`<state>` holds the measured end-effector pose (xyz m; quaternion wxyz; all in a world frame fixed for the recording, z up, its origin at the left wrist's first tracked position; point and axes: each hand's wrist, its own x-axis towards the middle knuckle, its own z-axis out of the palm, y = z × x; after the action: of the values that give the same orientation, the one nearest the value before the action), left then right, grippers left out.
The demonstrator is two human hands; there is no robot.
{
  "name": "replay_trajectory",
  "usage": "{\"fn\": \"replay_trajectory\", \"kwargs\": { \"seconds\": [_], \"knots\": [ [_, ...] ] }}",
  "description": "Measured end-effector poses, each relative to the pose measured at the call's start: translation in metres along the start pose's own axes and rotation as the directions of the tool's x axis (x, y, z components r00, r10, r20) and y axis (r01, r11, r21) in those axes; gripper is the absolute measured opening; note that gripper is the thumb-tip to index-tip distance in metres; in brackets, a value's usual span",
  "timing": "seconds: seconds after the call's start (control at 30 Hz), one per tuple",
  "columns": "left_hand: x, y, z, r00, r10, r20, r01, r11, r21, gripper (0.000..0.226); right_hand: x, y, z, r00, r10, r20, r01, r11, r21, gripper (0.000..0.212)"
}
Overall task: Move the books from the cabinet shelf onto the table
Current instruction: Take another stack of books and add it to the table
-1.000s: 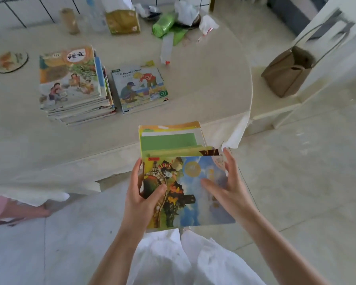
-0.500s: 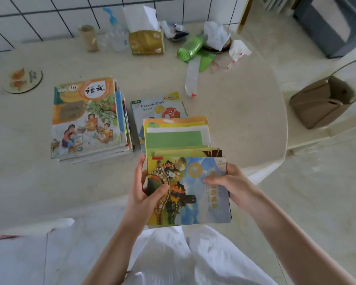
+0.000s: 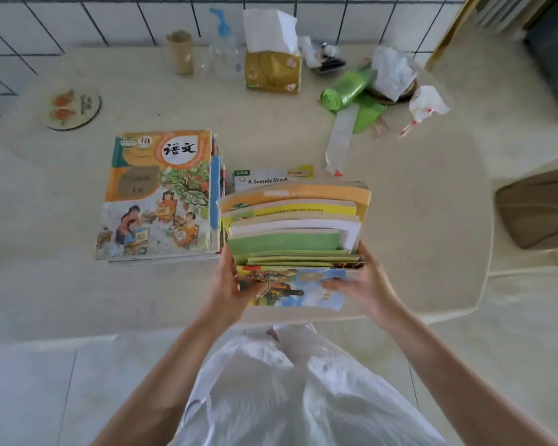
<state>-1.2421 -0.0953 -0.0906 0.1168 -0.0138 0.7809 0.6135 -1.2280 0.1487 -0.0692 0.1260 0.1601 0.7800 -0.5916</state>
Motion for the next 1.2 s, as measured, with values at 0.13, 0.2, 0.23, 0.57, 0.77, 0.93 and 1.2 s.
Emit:
{"fn": "replay_trajectory", "kwargs": {
  "seconds": [0.13, 0.2, 0.23, 0.57, 0.77, 0.93, 1.2],
  "knots": [
    [-0.007, -0.007, 0.006, 0.994, 0.008, -0.113, 0.001, 0.997, 0.079, 0.063, 0.007, 0.005, 0.008, 0.999, -0.035, 0.03, 0.035, 0.999, 0.011, 0.061],
    [-0.012, -0.019, 0.007, 0.99, -0.008, -0.142, 0.026, 0.992, 0.121, 0.055, 0.009, 0.014, 0.012, 0.999, -0.051, 0.014, 0.052, 0.997, -0.049, 0.066],
    [-0.014, -0.027, 0.006, 0.99, -0.018, -0.141, 0.038, 0.99, 0.135, 0.051, 0.008, 0.018, 0.012, 0.998, -0.061, 0.018, 0.062, 0.995, -0.072, 0.068],
    [-0.008, -0.052, 0.007, 0.976, -0.215, -0.037, 0.217, 0.971, 0.097, 0.047, 0.018, 0.066, -0.007, 0.995, 0.006, 0.1, 0.014, 0.98, -0.199, 0.063],
    [-0.007, -0.058, 0.017, 0.954, -0.292, -0.074, 0.3, 0.943, 0.146, 0.056, 0.025, 0.07, 0.006, 0.993, 0.056, 0.104, -0.029, 0.97, -0.242, 0.053],
    [0.0, -0.044, 0.026, 0.94, -0.306, -0.15, 0.319, 0.945, 0.074, 0.043, 0.032, 0.069, 0.002, 0.991, 0.047, 0.125, -0.022, 0.981, -0.195, 0.042],
    [0.004, -0.042, 0.03, 0.911, -0.347, -0.225, 0.37, 0.926, 0.07, 0.048, 0.065, 0.046, -0.014, 0.977, 0.052, 0.205, -0.018, 0.986, -0.165, 0.04]
  ]
}}
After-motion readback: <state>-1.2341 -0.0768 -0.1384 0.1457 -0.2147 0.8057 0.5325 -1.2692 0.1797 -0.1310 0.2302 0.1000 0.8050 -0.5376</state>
